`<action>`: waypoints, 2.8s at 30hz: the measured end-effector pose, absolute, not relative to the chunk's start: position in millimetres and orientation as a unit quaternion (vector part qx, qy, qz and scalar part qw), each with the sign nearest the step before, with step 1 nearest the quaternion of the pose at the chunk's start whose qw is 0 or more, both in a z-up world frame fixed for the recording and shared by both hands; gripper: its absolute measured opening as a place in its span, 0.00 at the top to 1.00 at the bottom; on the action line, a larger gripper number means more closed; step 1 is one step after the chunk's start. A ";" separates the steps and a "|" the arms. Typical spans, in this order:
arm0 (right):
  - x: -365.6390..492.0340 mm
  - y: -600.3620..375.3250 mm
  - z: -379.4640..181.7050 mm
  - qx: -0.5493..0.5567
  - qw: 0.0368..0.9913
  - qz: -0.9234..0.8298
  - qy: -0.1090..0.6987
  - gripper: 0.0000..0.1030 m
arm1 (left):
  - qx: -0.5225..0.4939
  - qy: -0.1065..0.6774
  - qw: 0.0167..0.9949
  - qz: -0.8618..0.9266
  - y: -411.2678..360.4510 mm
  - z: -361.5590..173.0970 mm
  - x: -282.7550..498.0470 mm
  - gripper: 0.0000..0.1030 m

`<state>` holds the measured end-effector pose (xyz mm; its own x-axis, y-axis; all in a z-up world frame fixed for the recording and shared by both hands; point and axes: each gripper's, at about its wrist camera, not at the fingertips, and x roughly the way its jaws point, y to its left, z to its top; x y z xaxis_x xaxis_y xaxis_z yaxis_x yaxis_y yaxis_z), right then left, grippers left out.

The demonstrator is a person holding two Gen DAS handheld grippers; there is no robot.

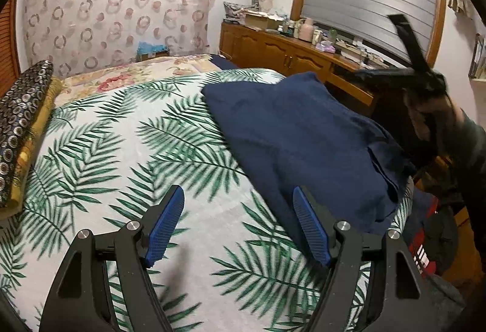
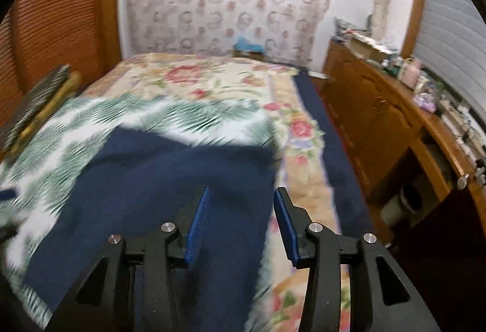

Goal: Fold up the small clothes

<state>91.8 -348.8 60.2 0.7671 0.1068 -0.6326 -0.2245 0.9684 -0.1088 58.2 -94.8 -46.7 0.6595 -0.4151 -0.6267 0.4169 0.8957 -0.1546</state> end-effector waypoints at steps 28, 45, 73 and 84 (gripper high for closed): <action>-22.1 -373.1 25.9 -0.128 0.890 0.108 0.424 0.93 | 0.030 0.378 0.883 -0.275 -135.8 -65.3 39.0 0.27; -26.3 -380.2 -10.2 -0.076 0.910 0.090 0.398 0.49 | 0.041 0.391 0.871 -0.294 -146.8 -67.6 33.5 0.54; -26.4 -410.7 33.0 -0.022 0.931 0.196 0.307 0.92 | 0.015 0.342 0.876 -0.340 -145.1 -0.3 60.4 0.94; 68.7 -414.2 55.5 0.019 0.949 0.165 0.269 0.92 | 0.001 0.333 0.898 -0.286 -138.4 14.9 181.0 0.94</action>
